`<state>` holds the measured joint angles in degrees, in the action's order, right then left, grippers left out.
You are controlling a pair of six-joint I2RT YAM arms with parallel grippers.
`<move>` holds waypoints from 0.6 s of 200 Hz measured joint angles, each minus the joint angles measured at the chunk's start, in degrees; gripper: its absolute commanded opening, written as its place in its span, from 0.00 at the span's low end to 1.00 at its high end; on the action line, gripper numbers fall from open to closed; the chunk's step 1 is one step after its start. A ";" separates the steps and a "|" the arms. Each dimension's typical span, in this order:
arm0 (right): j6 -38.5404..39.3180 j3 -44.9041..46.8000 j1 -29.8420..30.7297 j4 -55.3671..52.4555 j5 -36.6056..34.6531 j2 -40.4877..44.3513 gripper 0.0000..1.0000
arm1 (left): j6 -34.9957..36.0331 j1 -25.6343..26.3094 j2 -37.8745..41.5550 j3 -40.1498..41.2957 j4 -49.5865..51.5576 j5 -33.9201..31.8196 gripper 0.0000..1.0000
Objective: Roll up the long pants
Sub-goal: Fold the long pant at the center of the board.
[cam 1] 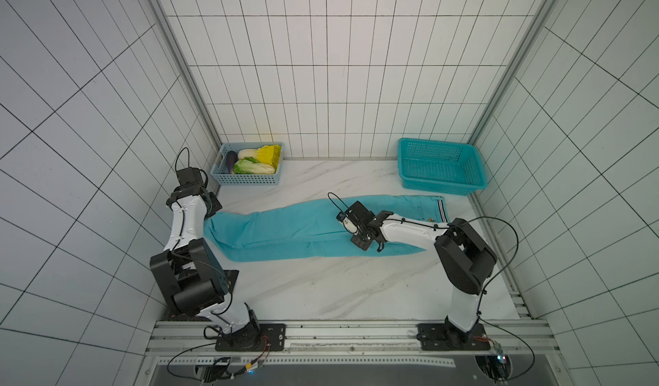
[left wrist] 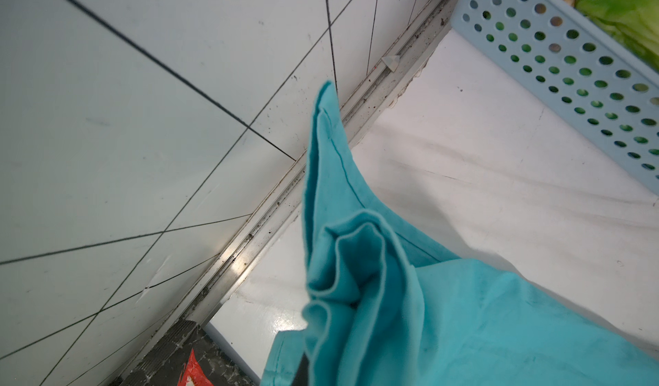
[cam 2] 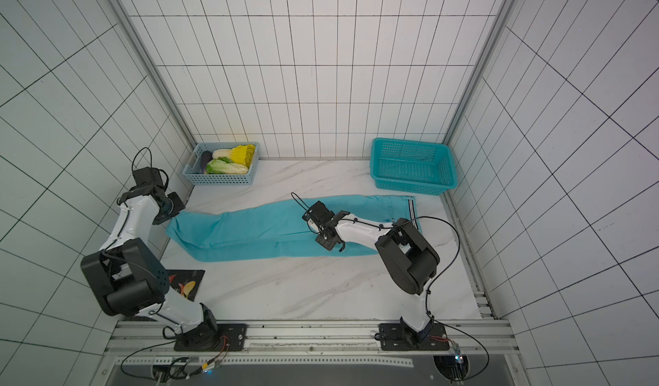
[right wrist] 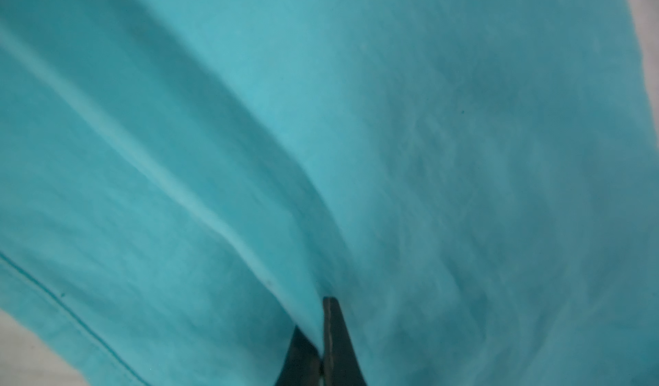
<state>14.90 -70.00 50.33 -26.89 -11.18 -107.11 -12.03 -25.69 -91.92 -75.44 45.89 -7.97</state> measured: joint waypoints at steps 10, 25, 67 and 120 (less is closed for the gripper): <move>-0.02 -2.21 0.28 -2.82 0.02 0.20 0.00 | 0.00 -0.02 0.00 0.09 -0.02 0.09 0.00; -0.17 -5.60 0.72 -7.17 -0.02 1.44 0.00 | 0.00 -0.15 0.00 0.11 -0.09 0.13 0.00; -2.49 -9.14 3.41 -15.43 0.90 9.16 0.00 | -0.02 -0.24 0.00 0.15 -0.22 0.44 0.00; -5.86 -1.01 5.20 -12.72 2.29 1.86 0.15 | -0.15 -0.24 0.00 0.24 -0.26 0.94 0.00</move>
<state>9.04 -71.00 55.53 -39.62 -8.88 -105.25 -12.19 -25.93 -91.92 -75.20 45.63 -7.03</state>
